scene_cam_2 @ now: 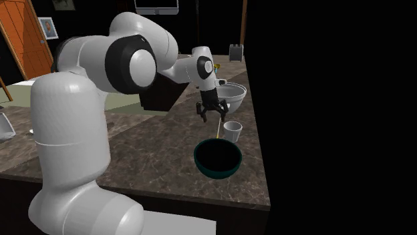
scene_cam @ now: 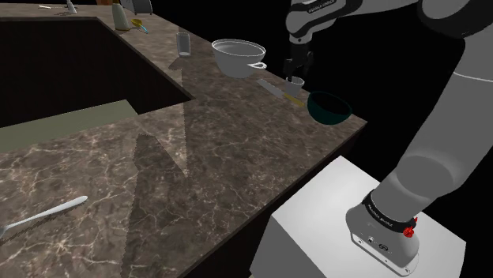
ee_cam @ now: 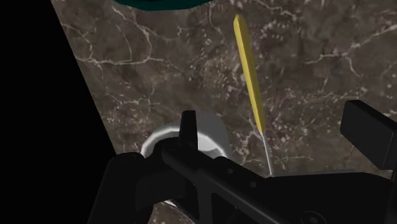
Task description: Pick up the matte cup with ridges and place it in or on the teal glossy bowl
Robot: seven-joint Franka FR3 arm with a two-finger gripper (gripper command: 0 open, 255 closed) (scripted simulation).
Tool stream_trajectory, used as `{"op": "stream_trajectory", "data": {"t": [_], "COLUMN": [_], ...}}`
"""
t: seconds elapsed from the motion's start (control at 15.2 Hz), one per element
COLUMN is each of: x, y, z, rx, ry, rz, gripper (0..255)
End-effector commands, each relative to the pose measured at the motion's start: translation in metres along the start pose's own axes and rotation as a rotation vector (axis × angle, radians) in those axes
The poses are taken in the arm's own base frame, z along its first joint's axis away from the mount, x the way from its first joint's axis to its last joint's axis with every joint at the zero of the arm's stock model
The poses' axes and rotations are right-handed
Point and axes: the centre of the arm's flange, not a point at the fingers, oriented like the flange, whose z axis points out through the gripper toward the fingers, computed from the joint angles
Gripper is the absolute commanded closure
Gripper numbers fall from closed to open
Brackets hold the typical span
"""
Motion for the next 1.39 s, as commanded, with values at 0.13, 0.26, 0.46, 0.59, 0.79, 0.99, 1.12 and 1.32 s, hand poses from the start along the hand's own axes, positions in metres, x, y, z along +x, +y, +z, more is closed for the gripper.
{"op": "stream_trajectory", "data": {"t": [0.13, 0.26, 0.46, 0.59, 0.79, 0.99, 1.12, 1.32], "x": [0.050, 0.073, 0.079, 0.079, 0.079, 0.079, 0.079, 0.079], "y": [0.007, 0.011, 0.013, 0.013, 0.013, 0.013, 0.013, 0.013], "z": [0.018, 0.026, 0.038, 0.049, 0.065, 0.068, 0.068, 0.068], "rx": [-0.018, -0.026, -0.028, -0.028, -0.028, -0.028, -0.028, -0.028], "ry": [0.008, 0.013, 0.013, 0.013, 0.013, 0.013, 0.013, 0.013], "rz": [-0.003, -0.005, -0.005, -0.005, -0.005, -0.005, -0.005, -0.005], "gripper": [0, 0, 0, 0, 0, 0, 0, 0]}}
